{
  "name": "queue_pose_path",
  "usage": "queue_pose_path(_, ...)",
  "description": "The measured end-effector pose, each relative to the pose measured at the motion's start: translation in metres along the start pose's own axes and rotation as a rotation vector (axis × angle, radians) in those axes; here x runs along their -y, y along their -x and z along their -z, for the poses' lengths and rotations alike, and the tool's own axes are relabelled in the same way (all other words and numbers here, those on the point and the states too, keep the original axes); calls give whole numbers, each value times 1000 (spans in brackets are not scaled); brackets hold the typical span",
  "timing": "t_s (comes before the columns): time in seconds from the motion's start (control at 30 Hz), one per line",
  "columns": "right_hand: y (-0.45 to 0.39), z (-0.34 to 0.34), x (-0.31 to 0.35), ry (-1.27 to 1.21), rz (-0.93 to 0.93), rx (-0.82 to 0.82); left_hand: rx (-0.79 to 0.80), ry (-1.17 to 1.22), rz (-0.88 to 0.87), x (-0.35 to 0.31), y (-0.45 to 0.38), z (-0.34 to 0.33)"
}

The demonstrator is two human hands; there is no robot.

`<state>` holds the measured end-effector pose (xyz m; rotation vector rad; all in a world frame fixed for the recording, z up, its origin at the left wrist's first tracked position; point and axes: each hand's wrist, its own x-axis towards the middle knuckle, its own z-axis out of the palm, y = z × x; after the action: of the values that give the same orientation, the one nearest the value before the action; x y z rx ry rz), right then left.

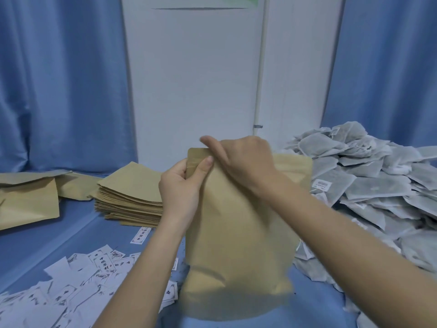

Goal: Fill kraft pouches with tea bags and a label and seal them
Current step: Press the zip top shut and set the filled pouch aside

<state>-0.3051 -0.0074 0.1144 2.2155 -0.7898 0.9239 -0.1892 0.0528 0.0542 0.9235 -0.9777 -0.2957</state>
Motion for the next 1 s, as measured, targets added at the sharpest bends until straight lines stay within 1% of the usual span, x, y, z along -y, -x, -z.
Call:
queue_pose_path(0.07, -7, -1, 14, -6, -110, -71, -14, -56, 4, 0, 0, -2)
queue_pose_path(0.1, -10, -3, 17, -21, -156, -65, -15, -82, 7, 0, -1, -1)
queue_pose_path(0.17, -11, -7, 18, -25, -174, -20, 0, -134, -2, 0, -1, 2)
queue_pose_path(0.23, -9, -10, 15, -80, -165, -2, -7, -151, -10, 2, -2, 8)
queue_pose_path(0.27, -7, -8, 11, -105, -178, 0, -30, -132, -9, 3, -3, 12)
queue_pose_path(0.33, 2, -5, -2, -49, -216, -37, -57, -92, -13, 5, -4, 20)
queue_pose_path(0.4, 8, -5, -14, -26, -245, -54, -25, -121, -64, 4, -2, 22)
queue_pose_path(0.5, 12, -5, -30, -134, -303, 25, -28, -152, -94, 4, -2, 22)
queue_pose_path(0.57, 16, -4, -43, -140, -370, 3, -47, -134, -90, 6, -5, 26)
queue_pose_path(0.63, 24, -5, -50, -159, -444, -32, -32, -102, -89, 8, -5, 30)
queue_pose_path(0.7, 28, -8, -50, -118, -461, -58, 3, -30, -57, 10, -3, 31)
queue_pose_path(0.77, 28, -12, -49, -140, -446, -166, 99, 48, 71, 14, 0, 36)
queue_pose_path(0.8, 29, -13, -51, -235, -462, -228, 172, 52, 164, 20, 3, 42)
queue_pose_path(0.83, 32, -15, -54, -384, -500, -282, 267, 41, 275, 26, 8, 49)
queue_pose_path(0.9, 44, -19, -57, -687, -645, -324, 460, -1, 440, 40, 22, 59)
queue_pose_path(0.93, 53, -23, -58, -809, -735, -328, 501, -19, 470, 48, 28, 61)
queue_pose_path(1.0, 77, -36, -59, -1070, -895, -309, 430, -14, 482, 59, 34, 62)
